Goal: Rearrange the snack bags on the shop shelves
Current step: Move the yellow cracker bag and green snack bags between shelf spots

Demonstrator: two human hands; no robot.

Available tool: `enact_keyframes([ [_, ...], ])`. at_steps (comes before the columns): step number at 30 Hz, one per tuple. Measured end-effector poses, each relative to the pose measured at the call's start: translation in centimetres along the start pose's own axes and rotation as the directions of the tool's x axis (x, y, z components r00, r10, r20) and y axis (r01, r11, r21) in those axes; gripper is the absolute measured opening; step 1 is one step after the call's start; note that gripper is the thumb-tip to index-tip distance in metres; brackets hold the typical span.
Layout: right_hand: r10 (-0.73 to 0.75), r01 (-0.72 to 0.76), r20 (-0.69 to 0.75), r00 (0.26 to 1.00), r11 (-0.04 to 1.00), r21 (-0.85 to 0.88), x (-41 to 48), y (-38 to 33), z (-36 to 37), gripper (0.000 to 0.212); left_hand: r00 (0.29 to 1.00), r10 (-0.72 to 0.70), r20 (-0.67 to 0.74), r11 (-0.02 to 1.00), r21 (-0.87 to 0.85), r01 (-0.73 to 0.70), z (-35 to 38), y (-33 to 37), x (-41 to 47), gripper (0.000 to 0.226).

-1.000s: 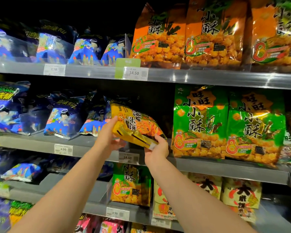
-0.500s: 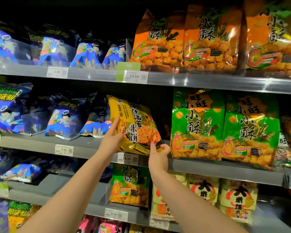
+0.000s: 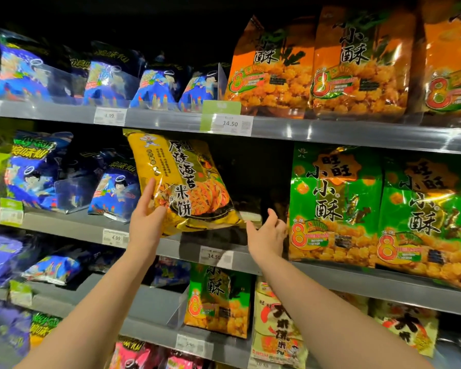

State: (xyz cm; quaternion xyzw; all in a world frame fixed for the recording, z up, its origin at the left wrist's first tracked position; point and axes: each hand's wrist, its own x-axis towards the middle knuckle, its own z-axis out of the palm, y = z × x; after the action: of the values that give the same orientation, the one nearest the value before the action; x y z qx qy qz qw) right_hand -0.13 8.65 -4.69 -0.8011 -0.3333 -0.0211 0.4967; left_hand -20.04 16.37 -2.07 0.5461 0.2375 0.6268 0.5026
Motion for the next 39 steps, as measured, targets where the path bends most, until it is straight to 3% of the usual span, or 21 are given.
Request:
enact_keyframes([
  [5,0.042,0.003,0.216,0.975,0.979,-0.202,3.1,-0.1,1.4,0.076,1.0,-0.012,0.01,1.0,0.017,0.012,-0.9,-0.8,1.4,0.067],
  [10,0.004,0.086,0.346,0.938,0.966,-0.245,5.1,0.3,3.0,0.08,0.998,-0.051,0.044,0.999,0.005,0.051,-0.8,-0.9,2.2,0.063],
  [13,-0.037,0.162,0.418,0.908,0.949,-0.269,6.3,1.0,4.1,0.071,0.997,-0.055,0.052,0.998,0.008,0.054,-1.0,-1.0,2.5,0.064],
  [18,-0.069,0.188,0.392,0.918,0.943,-0.276,8.1,1.9,5.9,0.04,0.996,-0.055,0.077,0.998,0.016,0.054,-1.2,-1.1,2.8,0.068],
  [21,-0.021,0.153,0.375,0.927,0.933,-0.325,8.8,2.7,6.7,0.047,0.996,-0.052,0.076,0.999,0.017,0.051,-1.2,-1.0,2.8,0.067],
  [31,-0.001,0.11,0.315,0.949,0.938,-0.328,7.4,2.0,5.8,0.038,0.997,-0.047,0.057,0.999,0.018,0.046,-1.7,-0.8,2.9,0.066],
  [35,0.02,0.099,0.324,0.946,0.933,-0.347,7.2,2.0,5.7,0.053,0.997,-0.04,0.07,0.999,0.032,0.038,-1.9,-0.5,2.9,0.067],
  [39,0.015,0.109,0.286,0.958,0.905,-0.411,6.6,1.5,5.2,0.049,0.996,-0.042,0.075,0.999,0.03,0.04,-2.6,-0.2,3.2,0.065],
])
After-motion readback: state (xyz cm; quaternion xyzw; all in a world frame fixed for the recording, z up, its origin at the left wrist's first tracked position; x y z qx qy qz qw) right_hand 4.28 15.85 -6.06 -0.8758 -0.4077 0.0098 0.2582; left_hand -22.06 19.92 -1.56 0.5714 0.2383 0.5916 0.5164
